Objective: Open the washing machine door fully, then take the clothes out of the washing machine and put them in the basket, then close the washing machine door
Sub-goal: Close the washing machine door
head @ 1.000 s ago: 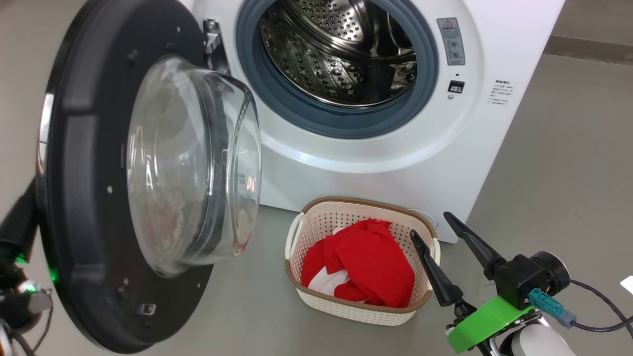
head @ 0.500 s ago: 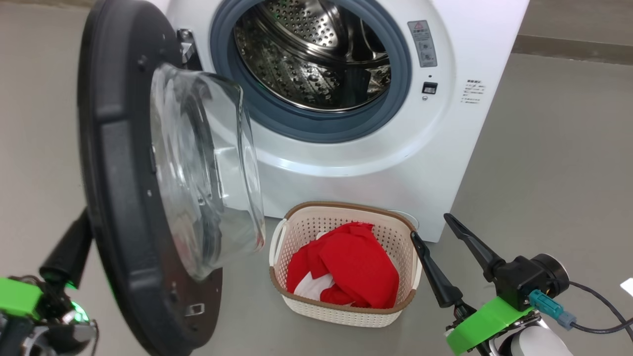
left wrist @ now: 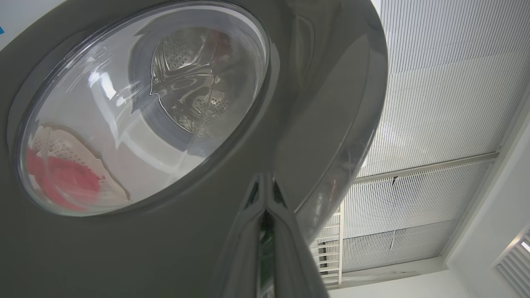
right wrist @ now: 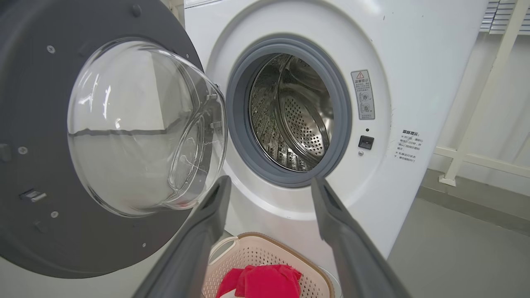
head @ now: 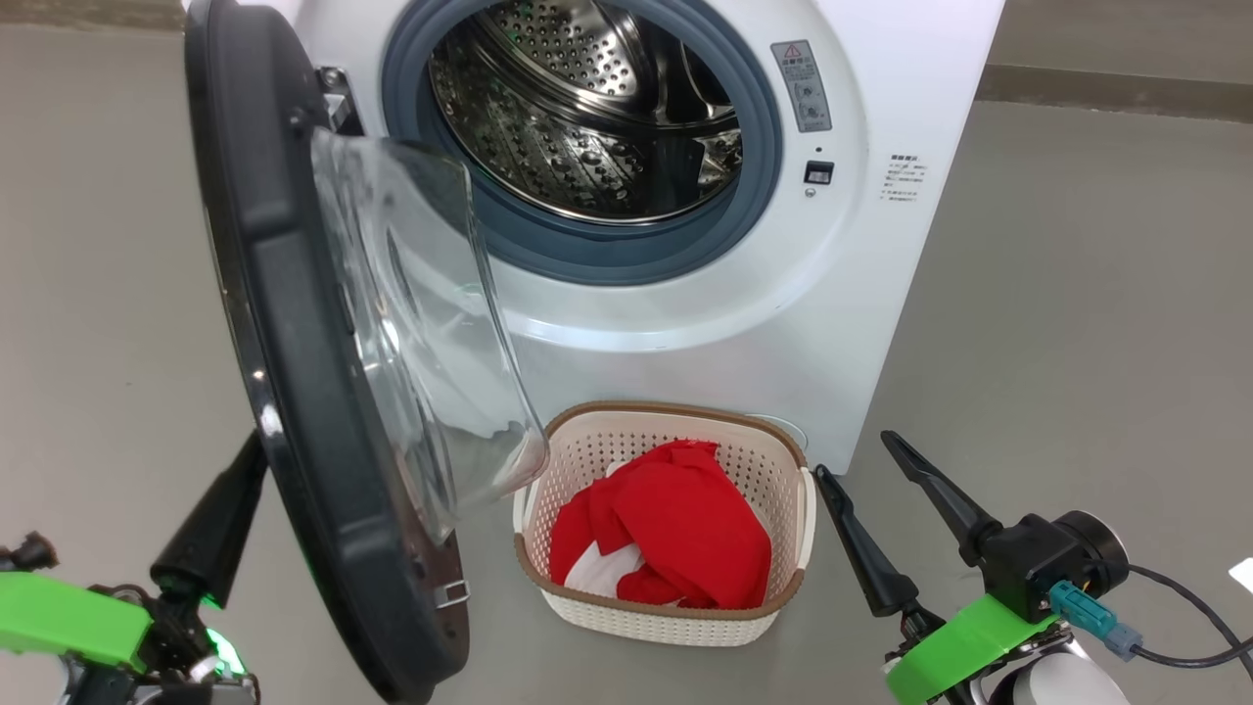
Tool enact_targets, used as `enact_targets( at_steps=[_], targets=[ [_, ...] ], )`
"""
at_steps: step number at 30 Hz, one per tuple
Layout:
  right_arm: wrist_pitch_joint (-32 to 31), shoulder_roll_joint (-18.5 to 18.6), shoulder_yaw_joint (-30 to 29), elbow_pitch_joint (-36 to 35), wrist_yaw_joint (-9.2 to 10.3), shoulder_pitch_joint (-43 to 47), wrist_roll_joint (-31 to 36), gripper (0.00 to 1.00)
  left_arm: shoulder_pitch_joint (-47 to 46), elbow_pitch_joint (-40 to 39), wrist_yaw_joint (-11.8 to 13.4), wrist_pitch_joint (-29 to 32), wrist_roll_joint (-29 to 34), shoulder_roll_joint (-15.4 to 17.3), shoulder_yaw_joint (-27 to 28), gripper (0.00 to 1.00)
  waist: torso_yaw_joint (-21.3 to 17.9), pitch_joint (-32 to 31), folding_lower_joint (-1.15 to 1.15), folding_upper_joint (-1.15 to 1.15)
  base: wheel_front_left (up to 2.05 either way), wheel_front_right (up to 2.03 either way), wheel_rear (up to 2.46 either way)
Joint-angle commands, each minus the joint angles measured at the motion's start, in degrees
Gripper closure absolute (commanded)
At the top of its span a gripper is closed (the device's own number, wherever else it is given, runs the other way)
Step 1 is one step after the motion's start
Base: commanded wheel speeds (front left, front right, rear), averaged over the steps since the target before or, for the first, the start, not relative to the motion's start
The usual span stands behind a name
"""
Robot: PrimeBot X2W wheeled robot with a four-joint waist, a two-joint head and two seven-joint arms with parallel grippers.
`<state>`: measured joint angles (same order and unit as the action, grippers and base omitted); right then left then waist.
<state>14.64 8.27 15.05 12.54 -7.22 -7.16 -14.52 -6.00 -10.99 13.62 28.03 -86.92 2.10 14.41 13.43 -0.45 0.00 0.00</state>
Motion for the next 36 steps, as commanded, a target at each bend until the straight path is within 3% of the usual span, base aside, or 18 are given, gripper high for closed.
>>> enact_targets(
  at_steps=[1, 11, 12, 13, 14, 18, 27, 31, 36],
  targets=[
    [0.4, 0.3, 0.7, -1.5, -0.26, -0.9, -0.2, 0.00, -0.7, -2.1, -0.2, -0.2, -0.6, 0.8, 0.8, 1.00, -0.2, 0.2, 0.00, 0.00, 0.00, 0.00, 0.00],
    [0.4, 0.3, 0.5, -1.5, -0.26, -1.2, -0.3, 0.00, -0.6, -2.6, -1.2, -2.6, 0.5, 1.1, 1.1, 1.00, -0.6, 0.9, 0.00, 0.00, 0.00, 0.00, 0.00],
    [0.4, 0.2, 0.3, -1.4, -0.26, -1.3, -0.4, 0.00, -0.6, -2.7, -1.8, -3.2, 1.1, 1.3, 1.4, 0.56, -0.6, 0.9, 0.00, 0.00, 0.00, 0.00, 0.00],
    [0.4, 0.1, 0.3, -1.4, -0.26, -1.3, -0.4, 0.00, -0.5, -2.9, -2.4, -4.0, 2.0, 1.6, 1.7, 0.04, -0.6, 1.0, 0.00, 0.00, 0.00, 0.00, 0.00],
    [0.4, 0.1, 0.2, -1.4, -0.26, -1.3, -0.4, 0.00, -0.4, -3.0, -3.0, -4.8, 3.1, 2.0, 1.9, 0.00, -0.7, 1.1, 0.00, 0.00, 0.00, 0.00, 0.00],
    [0.4, 0.0, 0.0, -1.5, -0.26, -1.3, -0.5, 0.00, 0.8, -3.1, -5.5, -9.0, 11.0, 4.9, 1.7, 0.00, -0.7, 1.4, 0.00, 0.00, 0.00, 0.00, 0.00],
    [0.4, -0.2, -0.1, -1.8, -0.26, -1.6, -0.5, 0.00, 4.0, -0.7, -9.3, -22.9, 38.3, 12.6, -4.1, 0.00, -0.7, 2.4, 0.00, 0.00, 0.00, 0.00, 0.00],
    [0.4, -0.2, -0.1, -1.9, -0.26, -1.8, -0.6, 0.00, 4.9, 1.2, -9.1, -30.8, 49.5, 14.6, -6.3, 0.00, -0.8, 2.6, 0.00, 0.00, 0.00, 0.00, 0.00],
    [0.4, -0.3, -0.2, -1.8, -0.26, -1.8, -0.5, 0.00, 6.3, 4.2, -8.4, -38.2, 58.1, 15.2, -8.8, 0.00, -0.9, 2.5, 0.00, 0.00, 0.00, 0.00, 0.00]
  ],
)
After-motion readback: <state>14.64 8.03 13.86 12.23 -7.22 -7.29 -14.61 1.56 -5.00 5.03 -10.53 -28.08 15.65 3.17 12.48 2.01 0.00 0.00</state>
